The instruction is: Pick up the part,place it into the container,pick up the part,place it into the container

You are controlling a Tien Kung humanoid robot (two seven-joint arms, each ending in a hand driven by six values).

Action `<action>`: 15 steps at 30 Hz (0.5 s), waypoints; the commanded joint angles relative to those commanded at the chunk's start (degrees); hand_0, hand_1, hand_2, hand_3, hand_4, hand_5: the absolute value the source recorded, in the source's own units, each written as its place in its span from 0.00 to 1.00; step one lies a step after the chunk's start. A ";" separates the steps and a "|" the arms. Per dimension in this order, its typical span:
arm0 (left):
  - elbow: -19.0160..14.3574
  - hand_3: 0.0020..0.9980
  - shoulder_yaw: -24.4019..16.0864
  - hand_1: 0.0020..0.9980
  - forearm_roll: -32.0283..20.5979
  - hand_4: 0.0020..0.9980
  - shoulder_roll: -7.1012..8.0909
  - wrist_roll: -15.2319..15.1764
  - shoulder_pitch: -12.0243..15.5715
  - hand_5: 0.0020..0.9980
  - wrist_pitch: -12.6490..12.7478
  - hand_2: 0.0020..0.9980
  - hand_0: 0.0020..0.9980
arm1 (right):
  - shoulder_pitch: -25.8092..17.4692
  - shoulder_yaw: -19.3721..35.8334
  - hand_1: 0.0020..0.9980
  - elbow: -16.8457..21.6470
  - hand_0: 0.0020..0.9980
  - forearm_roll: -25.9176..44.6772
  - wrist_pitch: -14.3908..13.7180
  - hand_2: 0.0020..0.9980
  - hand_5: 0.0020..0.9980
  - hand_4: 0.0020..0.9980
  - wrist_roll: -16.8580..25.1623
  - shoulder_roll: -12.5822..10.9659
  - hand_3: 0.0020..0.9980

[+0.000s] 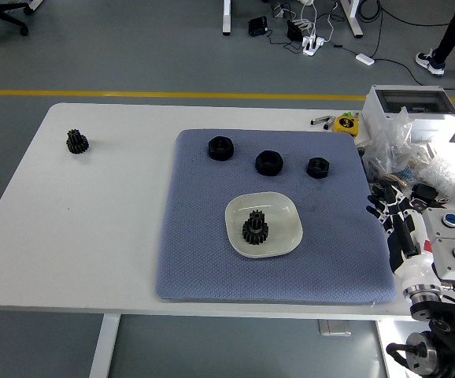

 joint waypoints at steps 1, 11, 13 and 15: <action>0.00 0.63 0.02 0.72 0.00 0.71 0.01 0.00 0.01 0.62 -0.01 0.78 0.73 | 0.06 -0.04 0.80 -0.02 0.81 -0.07 -0.07 0.83 0.79 1.00 0.00 0.03 0.83; 0.00 0.63 0.11 0.72 -0.14 0.70 0.05 0.04 0.08 0.62 0.00 0.78 0.73 | -0.04 -0.37 0.80 -0.16 0.82 -0.26 -0.30 0.83 0.79 1.00 0.07 0.34 0.83; 0.01 0.63 0.05 0.72 -0.08 0.70 0.05 0.07 0.08 0.62 -0.02 0.78 0.73 | -0.03 -0.31 0.80 -0.15 0.82 -0.25 -0.31 0.83 0.79 1.00 0.10 0.32 0.83; 0.01 0.63 -0.01 0.72 0.00 0.70 0.04 0.10 0.08 0.62 -0.03 0.78 0.73 | -0.02 -0.28 0.80 -0.13 0.82 -0.24 -0.32 0.83 0.79 1.00 0.14 0.30 0.83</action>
